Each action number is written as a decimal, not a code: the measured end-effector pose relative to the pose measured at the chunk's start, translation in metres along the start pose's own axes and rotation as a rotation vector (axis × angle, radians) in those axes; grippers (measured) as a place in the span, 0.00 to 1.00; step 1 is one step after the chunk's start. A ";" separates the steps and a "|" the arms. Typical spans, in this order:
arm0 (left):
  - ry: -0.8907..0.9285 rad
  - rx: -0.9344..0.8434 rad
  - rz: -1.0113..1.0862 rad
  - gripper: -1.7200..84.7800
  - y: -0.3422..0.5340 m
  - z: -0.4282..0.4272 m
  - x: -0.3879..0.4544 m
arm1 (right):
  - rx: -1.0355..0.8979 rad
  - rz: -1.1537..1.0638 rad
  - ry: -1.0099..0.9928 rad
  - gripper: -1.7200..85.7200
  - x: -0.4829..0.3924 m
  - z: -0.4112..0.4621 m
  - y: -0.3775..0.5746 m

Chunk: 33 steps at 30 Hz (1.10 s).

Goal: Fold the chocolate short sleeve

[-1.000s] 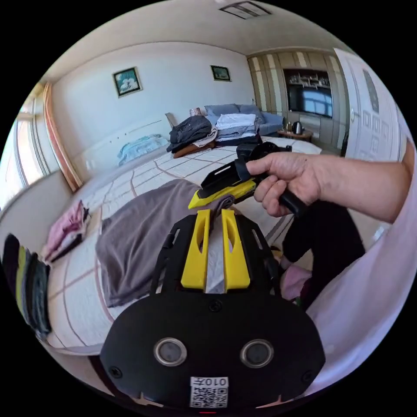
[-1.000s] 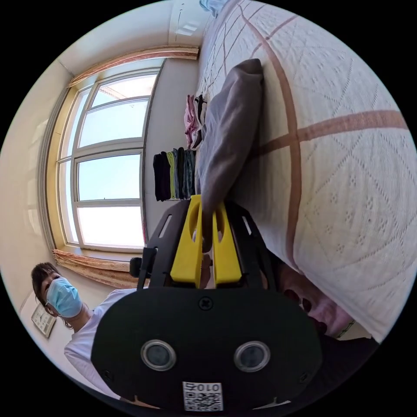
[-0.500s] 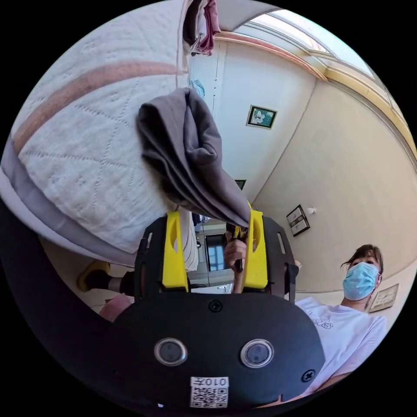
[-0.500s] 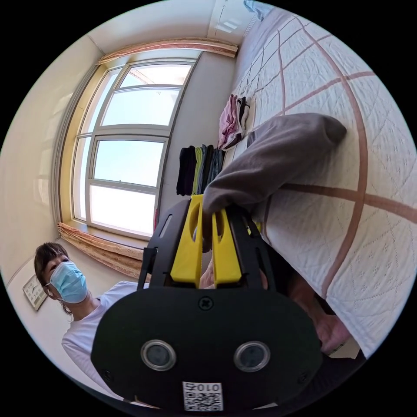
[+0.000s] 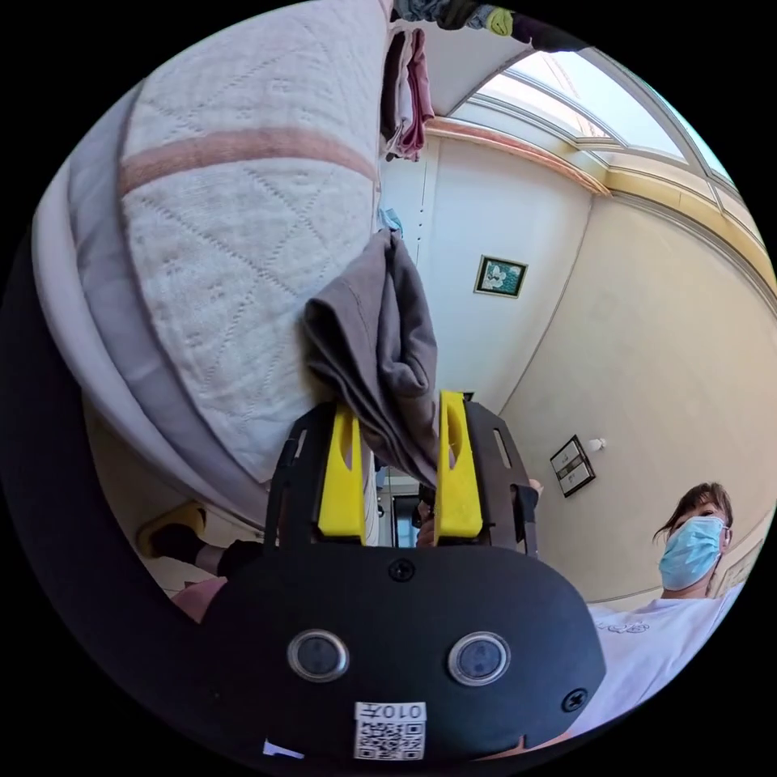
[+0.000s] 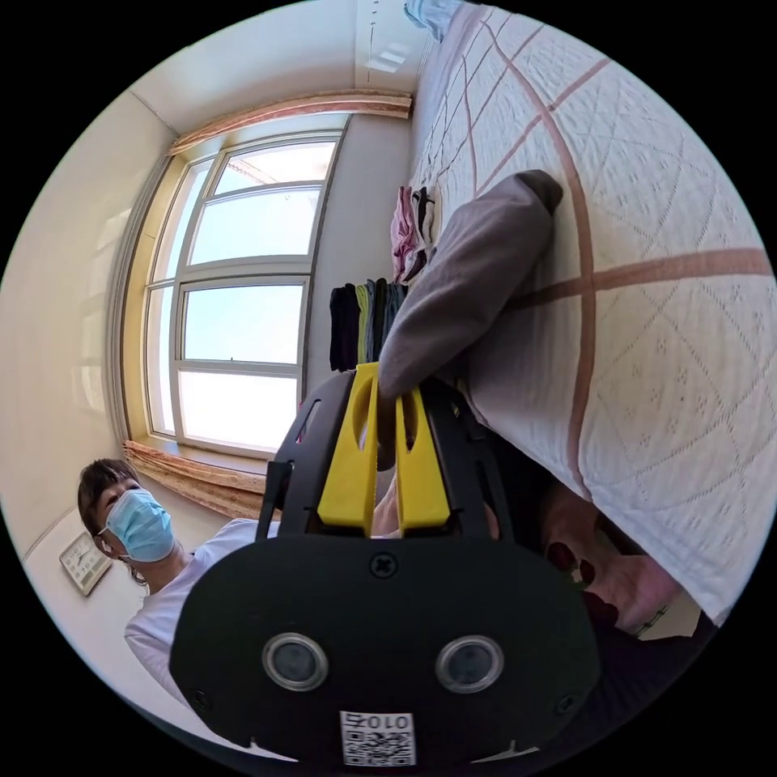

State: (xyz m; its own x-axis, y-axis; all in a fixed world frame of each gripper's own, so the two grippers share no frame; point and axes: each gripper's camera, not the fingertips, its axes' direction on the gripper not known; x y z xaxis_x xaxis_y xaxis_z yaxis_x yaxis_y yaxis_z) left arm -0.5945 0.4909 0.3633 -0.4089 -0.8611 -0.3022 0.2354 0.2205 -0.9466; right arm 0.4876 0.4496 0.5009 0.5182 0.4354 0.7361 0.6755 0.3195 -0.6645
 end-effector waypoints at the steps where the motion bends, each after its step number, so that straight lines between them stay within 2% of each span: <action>1: -0.016 0.020 0.018 0.18 -0.004 -0.006 0.003 | -0.005 0.000 0.017 0.08 0.000 0.000 0.000; 5: -0.187 -0.036 0.165 0.14 -0.020 -0.020 0.038 | -0.043 0.004 0.166 0.08 0.006 0.008 0.002; 9: -0.237 -0.069 0.241 0.14 -0.031 -0.032 0.061 | -0.013 0.068 0.067 0.09 0.026 0.023 0.010; 14: -0.266 -0.095 0.288 0.13 -0.040 -0.044 0.081 | -0.006 0.072 0.063 0.08 0.021 0.045 0.008; 18: -0.292 -0.107 0.326 0.14 -0.049 -0.054 0.101 | -0.028 -0.049 0.116 0.07 -0.035 0.051 -0.008; 26: -0.193 -0.200 0.581 0.14 -0.059 -0.122 0.243 | -0.213 -0.406 0.150 0.07 -0.206 0.106 -0.027; 30: -0.190 -0.213 0.517 0.14 -0.084 -0.155 0.250 | -0.310 -0.361 0.140 0.07 -0.213 0.167 -0.065; 33: -0.202 -0.217 0.435 0.13 -0.126 -0.168 0.244 | -0.303 -0.341 0.059 0.07 -0.223 0.204 -0.112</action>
State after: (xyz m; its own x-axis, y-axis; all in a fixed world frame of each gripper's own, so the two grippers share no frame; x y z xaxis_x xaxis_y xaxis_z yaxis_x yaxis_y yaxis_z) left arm -0.8718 0.3301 0.3900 -0.1312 -0.7354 -0.6648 0.1488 0.6484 -0.7466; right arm 0.1890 0.4880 0.3851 0.2626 0.2969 0.9181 0.9311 0.1718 -0.3219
